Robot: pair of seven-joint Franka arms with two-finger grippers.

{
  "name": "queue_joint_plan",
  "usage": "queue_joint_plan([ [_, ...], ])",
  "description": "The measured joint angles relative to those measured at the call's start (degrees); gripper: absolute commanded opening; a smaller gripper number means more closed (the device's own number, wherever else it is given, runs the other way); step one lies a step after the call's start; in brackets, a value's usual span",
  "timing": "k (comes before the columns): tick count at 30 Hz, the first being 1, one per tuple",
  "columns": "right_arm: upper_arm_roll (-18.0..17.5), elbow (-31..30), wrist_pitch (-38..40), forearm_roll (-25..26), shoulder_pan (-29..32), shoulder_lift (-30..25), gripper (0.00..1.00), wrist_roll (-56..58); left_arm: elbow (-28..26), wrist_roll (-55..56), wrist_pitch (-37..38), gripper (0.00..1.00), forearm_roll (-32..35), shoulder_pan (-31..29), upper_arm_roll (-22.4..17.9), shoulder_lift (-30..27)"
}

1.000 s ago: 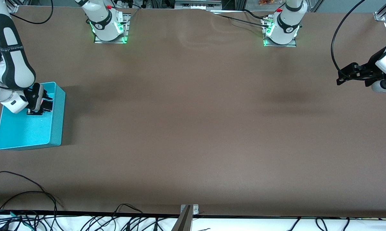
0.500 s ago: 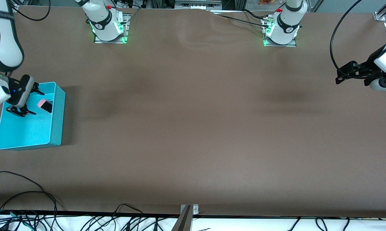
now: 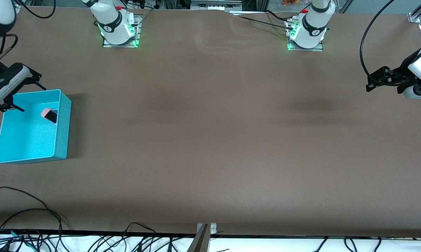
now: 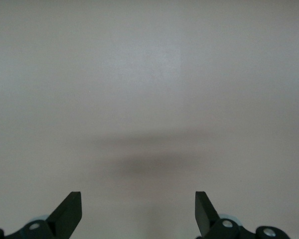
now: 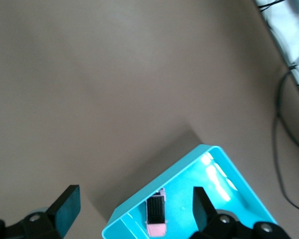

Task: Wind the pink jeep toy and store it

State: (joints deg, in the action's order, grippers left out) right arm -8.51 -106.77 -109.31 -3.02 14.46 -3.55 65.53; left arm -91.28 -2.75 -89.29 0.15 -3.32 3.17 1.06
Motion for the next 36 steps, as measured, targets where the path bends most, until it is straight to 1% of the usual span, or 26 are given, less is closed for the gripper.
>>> queue_joint_plan([
  [3, -0.03, 3.32, 2.95, 1.74, -1.95, -0.46, 1.0, -7.13, 0.0, 0.0, 0.01, 1.0, 0.0, 0.0, -0.01, 0.0],
  [8, -0.06, 8.33, 10.06, 2.88, -4.65, -0.74, 1.0, -23.72, 0.0, 0.0, 0.02, 1.0, 0.0, 0.0, -0.06, 0.0],
  [14, -0.05, 13.02, 17.28, 5.28, -7.77, -0.5, 1.0, -41.41, 0.01, 0.0, 0.05, 1.0, 0.0, -0.01, -0.08, 0.0],
  [18, 0.0, 15.7, 20.73, 7.1, -9.95, -0.16, 1.0, -53.26, 0.01, 0.0, 0.38, 1.0, 0.0, -0.02, -0.09, 0.0],
  [23, 0.23, 16.86, 22.68, 7.27, -10.74, -0.06, 1.0, -58.3, 0.01, 0.0, 0.43, 1.0, 0.0, -0.03, -0.12, 0.0],
  [31, 1.8, 19.83, 26.68, 7.24, -10.76, -0.05, 1.0, -61.04, 0.01, 0.0, 0.45, 1.0, 0.0, -0.04, -0.14, 0.0],
  [36, 2.63, 20.91, 27.64, 7.02, -10.8, -0.05, 1.0, -63.22, 0.01, 0.0, 0.46, 1.0, 0.0, -0.04, -0.14, 0.0],
])
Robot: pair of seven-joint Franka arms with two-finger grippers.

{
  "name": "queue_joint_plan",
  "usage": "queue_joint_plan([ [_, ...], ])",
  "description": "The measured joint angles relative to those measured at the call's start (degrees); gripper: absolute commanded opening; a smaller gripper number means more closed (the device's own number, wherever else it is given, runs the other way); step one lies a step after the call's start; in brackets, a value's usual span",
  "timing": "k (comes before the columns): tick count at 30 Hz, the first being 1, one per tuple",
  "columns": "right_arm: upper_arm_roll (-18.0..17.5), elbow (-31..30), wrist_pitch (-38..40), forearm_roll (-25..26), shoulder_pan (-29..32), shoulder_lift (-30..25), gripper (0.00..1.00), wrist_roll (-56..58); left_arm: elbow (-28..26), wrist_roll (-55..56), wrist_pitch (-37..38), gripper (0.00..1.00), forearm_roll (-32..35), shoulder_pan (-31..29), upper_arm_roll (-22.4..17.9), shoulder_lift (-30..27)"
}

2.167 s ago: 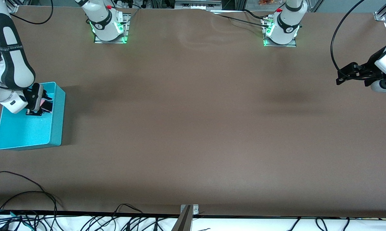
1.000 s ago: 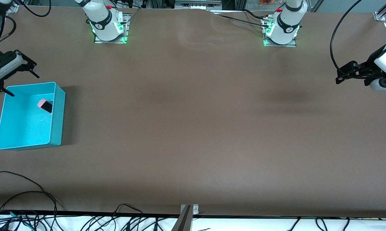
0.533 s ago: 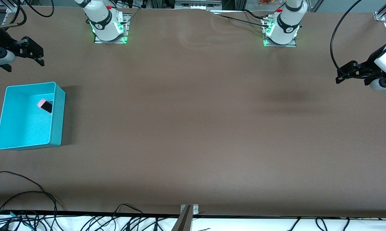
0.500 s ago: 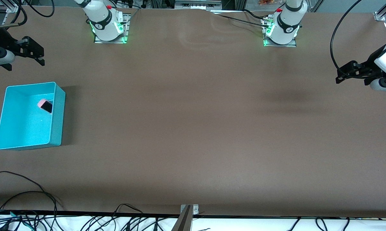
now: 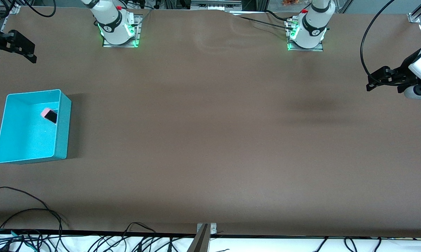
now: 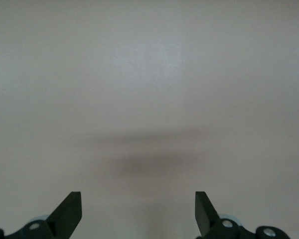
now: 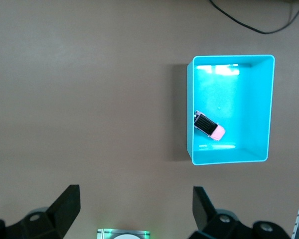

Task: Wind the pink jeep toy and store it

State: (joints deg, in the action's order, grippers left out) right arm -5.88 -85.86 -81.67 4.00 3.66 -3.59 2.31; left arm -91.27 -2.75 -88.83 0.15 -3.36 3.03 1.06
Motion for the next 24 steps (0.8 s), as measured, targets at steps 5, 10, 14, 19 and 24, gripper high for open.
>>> queue_joint_plan([
  [5, 1.99, 0.0, 0.12, -1.69, -0.01, 0.3, 1.0, -1.76, 0.0, 0.0, 0.01, 1.0, 0.0, 0.0, 0.0, 0.0],
  [10, 3.84, -0.17, 0.78, -3.55, -0.01, 0.86, 1.0, -2.1, 0.0, 0.0, 0.01, 1.0, 0.0, 0.0, 0.0, 0.0],
  [14, 4.43, -0.95, 1.14, -4.75, -0.01, 1.4, 1.0, -2.21, 0.0, 0.0, 0.01, 1.0, 0.0, 0.0, 0.0, 0.0],
  [19, 4.43, -2.61, 1.01, -5.01, -0.15, 1.87, 1.0, -2.35, 0.0, 0.0, 0.01, 1.0, 0.0, -0.01, 0.0, 0.0],
  [24, 4.42, -3.35, 0.9, -5.01, -0.25, 2.21, 1.0, -2.42, 0.0, 0.0, 0.05, 1.0, 0.0, -0.03, -0.01, 0.0],
])
